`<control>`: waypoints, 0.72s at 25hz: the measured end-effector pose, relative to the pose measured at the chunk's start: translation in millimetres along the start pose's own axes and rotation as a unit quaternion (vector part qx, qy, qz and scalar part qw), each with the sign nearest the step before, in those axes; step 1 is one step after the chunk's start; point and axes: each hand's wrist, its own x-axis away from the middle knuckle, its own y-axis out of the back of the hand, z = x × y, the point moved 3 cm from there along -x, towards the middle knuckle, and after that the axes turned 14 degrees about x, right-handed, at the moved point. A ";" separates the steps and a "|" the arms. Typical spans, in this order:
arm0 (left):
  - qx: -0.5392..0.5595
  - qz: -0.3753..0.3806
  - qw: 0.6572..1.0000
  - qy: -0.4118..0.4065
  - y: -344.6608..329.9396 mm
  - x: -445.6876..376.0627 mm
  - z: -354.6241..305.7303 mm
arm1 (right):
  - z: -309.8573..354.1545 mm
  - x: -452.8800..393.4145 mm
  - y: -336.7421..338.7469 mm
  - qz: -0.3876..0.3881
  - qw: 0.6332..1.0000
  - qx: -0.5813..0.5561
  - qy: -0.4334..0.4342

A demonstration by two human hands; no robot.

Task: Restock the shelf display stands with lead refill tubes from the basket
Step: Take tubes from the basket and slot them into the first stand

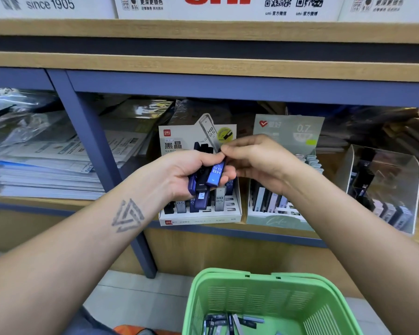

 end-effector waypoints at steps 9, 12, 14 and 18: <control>-0.005 0.003 1.000 -0.004 -10.5 2.7 5.3 | 0.0 8.1 24.1 -0.101 0.993 -0.066 0.012; -0.041 -0.022 0.999 0.005 -7.6 -3.0 10.8 | -0.6 8.9 26.7 -0.109 0.991 -0.068 0.034; -0.073 -0.044 0.996 -0.009 -5.1 -6.9 11.6 | 0.5 10.0 28.5 -0.095 0.992 -0.070 0.053; -0.020 -0.007 0.998 -0.064 -6.9 -11.0 -2.0 | 0.9 10.1 26.0 -0.042 0.995 0.005 0.093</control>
